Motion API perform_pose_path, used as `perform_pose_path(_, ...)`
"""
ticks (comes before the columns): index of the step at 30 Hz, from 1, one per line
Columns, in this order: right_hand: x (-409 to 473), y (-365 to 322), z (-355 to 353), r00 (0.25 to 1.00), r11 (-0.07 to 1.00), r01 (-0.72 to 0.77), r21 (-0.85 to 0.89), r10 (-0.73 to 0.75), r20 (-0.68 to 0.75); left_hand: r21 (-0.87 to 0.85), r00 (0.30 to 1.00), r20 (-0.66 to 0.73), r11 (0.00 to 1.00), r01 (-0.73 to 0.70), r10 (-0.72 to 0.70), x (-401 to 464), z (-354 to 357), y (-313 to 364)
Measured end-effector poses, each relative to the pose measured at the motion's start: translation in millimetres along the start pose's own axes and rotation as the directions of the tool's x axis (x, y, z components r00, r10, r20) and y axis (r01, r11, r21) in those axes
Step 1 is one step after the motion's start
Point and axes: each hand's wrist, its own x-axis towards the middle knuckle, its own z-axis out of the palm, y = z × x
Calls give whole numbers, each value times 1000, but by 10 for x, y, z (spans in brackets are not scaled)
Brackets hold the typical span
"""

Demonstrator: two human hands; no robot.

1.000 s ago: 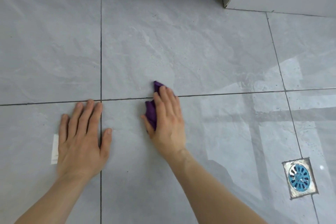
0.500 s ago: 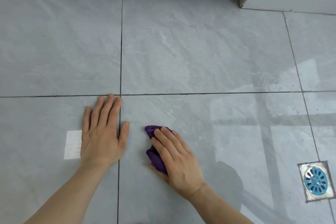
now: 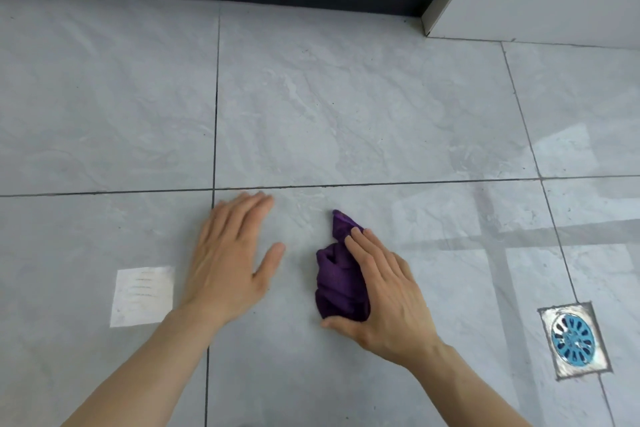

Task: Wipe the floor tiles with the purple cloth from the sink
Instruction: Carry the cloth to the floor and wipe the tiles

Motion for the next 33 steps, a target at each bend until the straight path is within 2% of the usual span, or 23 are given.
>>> perform_pose_path(3, -32, 23, -29, 1000, 1000, 14, -24, -14, 22, -85, 946, 217, 970, -227, 241, 18, 138, 360)
perform_pose_path(6, -33, -5, -17, 999, 999, 52, 10, -52, -16, -101, 872, 345, 938, -332, 346, -29, 269, 541)
perform_pose_path(8, -45, -44, 2, 997, 998, 66, 11, -66, -39, -98, 873, 346, 939, -330, 343, -62, 263, 534)
perform_pose_path(13, -24, -319, 122, 991, 994, 86, 74, -78, -107, -2, 903, 245, 932, -363, 352, -147, 103, 378)
perform_pose_path(16, 36, -516, 202, 989, 985, 111, 132, -96, -114, 16, 934, 232, 959, -283, 272, -296, 16, 232)
perform_pose_path(20, 1, -678, 307, 969, 963, 249, 105, -247, -29, 140, 948, 213, 953, -268, 235, -574, -31, -63)
perform_pose_path(23, -69, -662, 341, 958, 956, 286, 58, -287, -4, 198, 952, 205, 943, -268, 227, -675, -33, -158)
perform_pose_path(27, 21, -665, 290, 958, 958, 286, 30, -286, -18, 195, 945, 223, 939, -283, 238, -611, -82, -102)
perform_pose_path(33, 220, -832, 198, 980, 980, 201, 3, -201, 2, 80, 945, 282, 978, -193, 164, -595, -139, 11)
